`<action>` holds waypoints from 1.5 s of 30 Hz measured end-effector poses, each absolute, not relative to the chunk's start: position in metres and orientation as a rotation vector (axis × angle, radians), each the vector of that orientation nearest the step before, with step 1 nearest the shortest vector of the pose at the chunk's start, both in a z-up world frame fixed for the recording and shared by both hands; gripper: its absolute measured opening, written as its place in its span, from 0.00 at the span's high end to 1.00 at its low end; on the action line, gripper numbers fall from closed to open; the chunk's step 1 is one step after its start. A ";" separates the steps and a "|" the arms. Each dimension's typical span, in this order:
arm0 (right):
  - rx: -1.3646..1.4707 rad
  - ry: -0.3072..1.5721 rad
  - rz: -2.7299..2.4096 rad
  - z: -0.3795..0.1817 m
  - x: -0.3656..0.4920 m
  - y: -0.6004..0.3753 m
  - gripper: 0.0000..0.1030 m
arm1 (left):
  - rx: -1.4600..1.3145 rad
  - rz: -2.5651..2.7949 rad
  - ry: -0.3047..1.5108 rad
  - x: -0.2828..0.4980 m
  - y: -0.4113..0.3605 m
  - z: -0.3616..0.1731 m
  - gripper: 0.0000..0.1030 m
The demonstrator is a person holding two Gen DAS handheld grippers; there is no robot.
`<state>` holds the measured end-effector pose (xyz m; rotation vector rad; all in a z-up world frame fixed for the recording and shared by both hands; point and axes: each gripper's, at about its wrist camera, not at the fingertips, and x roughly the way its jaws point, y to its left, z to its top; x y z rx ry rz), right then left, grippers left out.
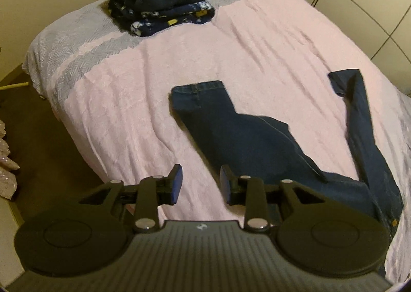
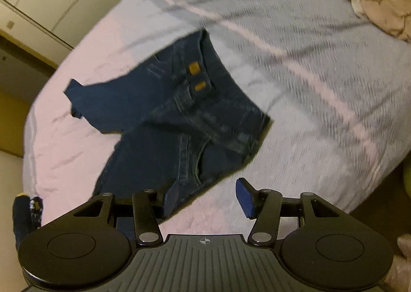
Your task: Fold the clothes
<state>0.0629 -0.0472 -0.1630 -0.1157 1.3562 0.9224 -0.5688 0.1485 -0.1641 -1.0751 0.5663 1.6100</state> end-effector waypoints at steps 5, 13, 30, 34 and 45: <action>-0.157 1.341 0.879 -0.167 0.041 -0.024 0.48 | -1.105 1.621 0.567 -0.601 0.187 -0.181 0.70; -0.306 1.275 0.836 -0.176 -0.018 0.039 0.48 | -1.047 1.524 0.662 -0.635 0.255 -0.219 0.69; -0.370 1.313 0.652 -0.193 -0.065 0.098 0.48 | -0.599 0.828 1.127 -0.607 0.375 -0.309 0.79; -0.326 1.361 0.610 -0.199 -0.068 0.105 0.48 | -0.664 0.795 1.072 -0.621 0.374 -0.292 0.85; -0.296 1.379 0.684 -0.210 -0.096 0.167 0.48 | -1.413 1.426 0.034 -0.761 0.427 -0.162 0.97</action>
